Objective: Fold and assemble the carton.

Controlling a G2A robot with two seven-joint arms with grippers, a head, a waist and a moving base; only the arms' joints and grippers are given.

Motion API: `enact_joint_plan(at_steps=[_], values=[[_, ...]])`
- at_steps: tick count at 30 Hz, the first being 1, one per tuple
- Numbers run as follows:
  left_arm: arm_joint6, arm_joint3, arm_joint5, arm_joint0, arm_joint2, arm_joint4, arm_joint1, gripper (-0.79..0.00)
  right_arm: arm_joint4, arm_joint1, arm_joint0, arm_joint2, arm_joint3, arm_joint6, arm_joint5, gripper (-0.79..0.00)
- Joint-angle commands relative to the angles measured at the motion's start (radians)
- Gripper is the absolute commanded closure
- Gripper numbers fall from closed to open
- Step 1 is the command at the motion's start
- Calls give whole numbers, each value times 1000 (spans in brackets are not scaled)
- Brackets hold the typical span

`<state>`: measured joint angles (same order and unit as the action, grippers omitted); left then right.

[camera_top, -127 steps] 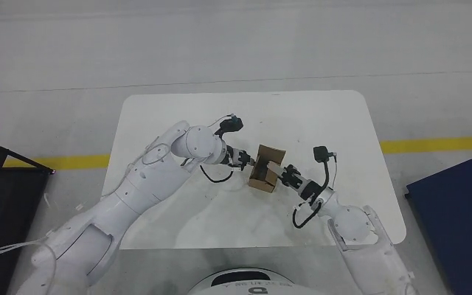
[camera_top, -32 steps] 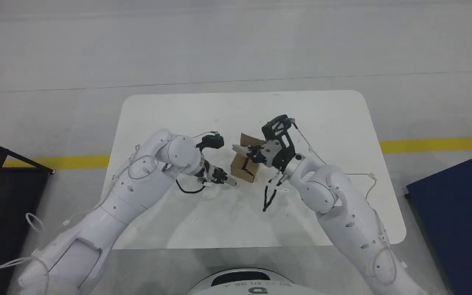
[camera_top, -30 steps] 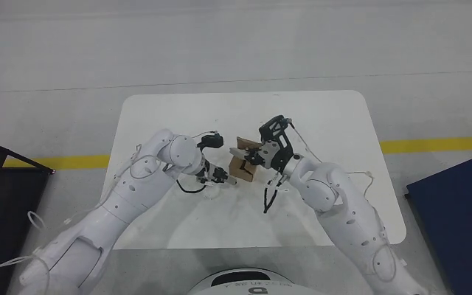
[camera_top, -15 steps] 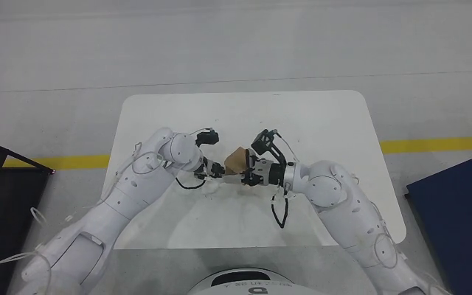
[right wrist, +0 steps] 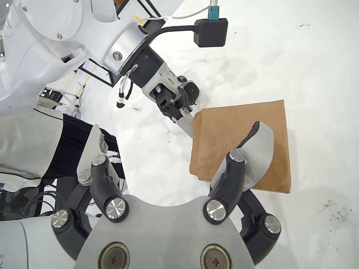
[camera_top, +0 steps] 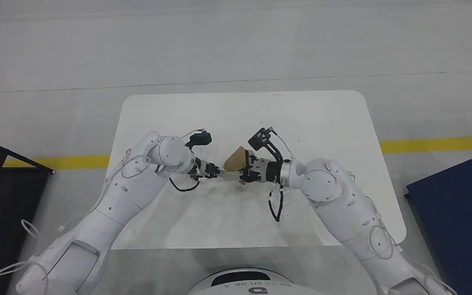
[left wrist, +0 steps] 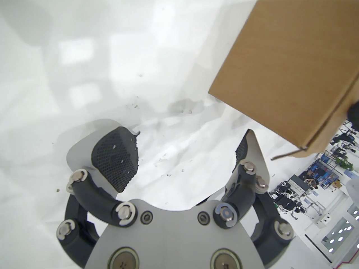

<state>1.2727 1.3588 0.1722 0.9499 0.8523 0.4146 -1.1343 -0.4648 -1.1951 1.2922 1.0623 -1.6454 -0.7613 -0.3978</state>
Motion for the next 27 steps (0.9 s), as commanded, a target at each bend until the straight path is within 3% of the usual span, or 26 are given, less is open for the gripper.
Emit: enact_joint_plan(at_steps=[1,12,19,27], values=[[7,24,-32,20,21,-42,6,-785,2,1,-1,0,-1,1,2,-770],[24,94,-75,54,63,-82,23,-785,5,3,3,-17,4,25,24,-696],[22,79,-62,49,59,-71,25,-785,0,6,14,-21,-4,40,39,-677],[36,81,-128,58,96,-152,34,-785,-6,7,16,-34,-11,51,53,-674]])
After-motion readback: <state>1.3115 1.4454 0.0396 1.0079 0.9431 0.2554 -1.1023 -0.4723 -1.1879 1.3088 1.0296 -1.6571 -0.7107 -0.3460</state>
